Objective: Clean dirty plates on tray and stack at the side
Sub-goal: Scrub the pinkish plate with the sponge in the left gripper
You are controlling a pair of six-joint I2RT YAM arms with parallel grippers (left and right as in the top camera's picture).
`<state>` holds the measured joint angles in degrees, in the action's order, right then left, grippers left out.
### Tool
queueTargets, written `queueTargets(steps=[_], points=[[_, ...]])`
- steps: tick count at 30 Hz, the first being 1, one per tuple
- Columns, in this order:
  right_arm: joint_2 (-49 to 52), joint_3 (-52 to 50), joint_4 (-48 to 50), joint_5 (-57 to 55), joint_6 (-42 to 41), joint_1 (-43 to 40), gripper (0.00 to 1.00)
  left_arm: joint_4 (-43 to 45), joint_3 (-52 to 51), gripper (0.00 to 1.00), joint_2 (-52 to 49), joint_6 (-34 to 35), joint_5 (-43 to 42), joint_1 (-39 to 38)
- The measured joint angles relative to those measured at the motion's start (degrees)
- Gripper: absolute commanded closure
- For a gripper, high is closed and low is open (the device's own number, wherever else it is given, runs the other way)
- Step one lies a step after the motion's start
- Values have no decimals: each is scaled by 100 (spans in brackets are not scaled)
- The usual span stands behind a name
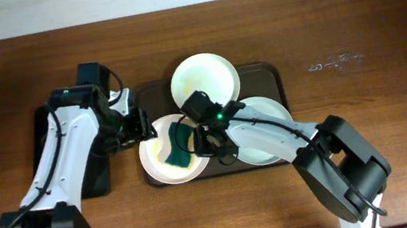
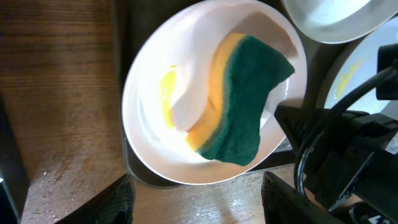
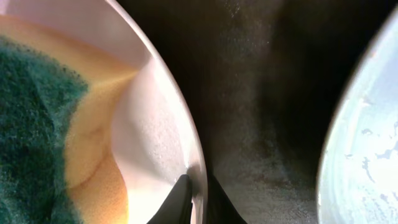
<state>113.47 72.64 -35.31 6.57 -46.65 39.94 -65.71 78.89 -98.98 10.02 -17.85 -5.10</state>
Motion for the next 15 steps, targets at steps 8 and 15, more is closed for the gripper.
queueTargets(steps=[8,15], points=[[61,42,-66,732,531,-317,93,1370,-951,49,-109,-278,-505,-358],[70,44,-70,776,538,-334,93,2461,-1290,88,-964,-337,-691,-988]])
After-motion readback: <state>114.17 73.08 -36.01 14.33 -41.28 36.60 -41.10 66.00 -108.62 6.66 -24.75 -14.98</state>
